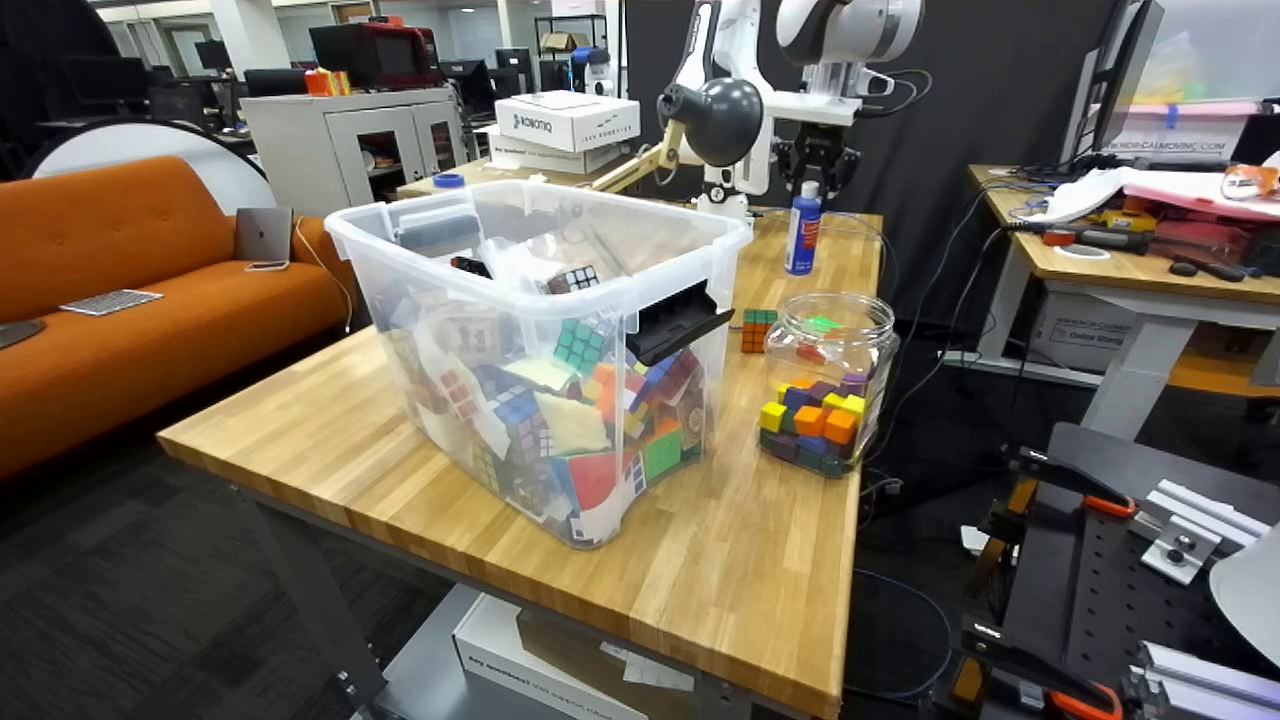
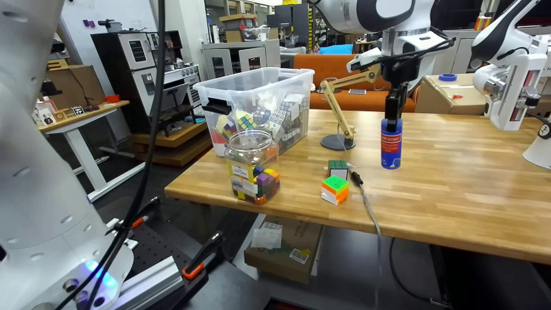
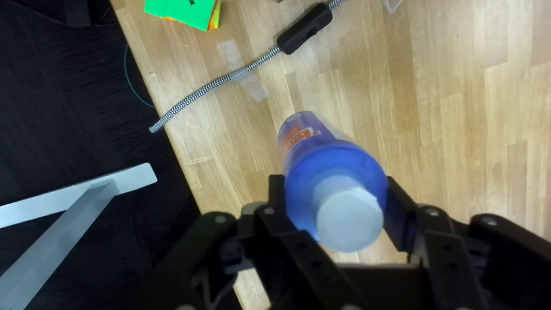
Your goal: Move the bottle away from the storage box
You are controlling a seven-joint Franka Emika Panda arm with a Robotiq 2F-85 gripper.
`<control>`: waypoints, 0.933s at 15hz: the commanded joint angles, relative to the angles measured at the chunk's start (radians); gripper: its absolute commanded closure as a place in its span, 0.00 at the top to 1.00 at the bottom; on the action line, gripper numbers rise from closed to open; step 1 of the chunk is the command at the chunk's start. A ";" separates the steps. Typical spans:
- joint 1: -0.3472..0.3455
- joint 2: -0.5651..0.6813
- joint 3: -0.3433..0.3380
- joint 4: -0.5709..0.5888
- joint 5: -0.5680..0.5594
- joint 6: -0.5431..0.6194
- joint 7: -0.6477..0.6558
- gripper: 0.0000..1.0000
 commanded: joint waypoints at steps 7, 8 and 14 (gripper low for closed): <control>-0.033 0.125 0.010 0.122 0.014 -0.055 0.156 0.30; -0.034 0.132 0.011 0.123 0.014 -0.054 0.162 0.30; -0.042 0.171 0.031 0.130 0.030 -0.050 0.175 0.30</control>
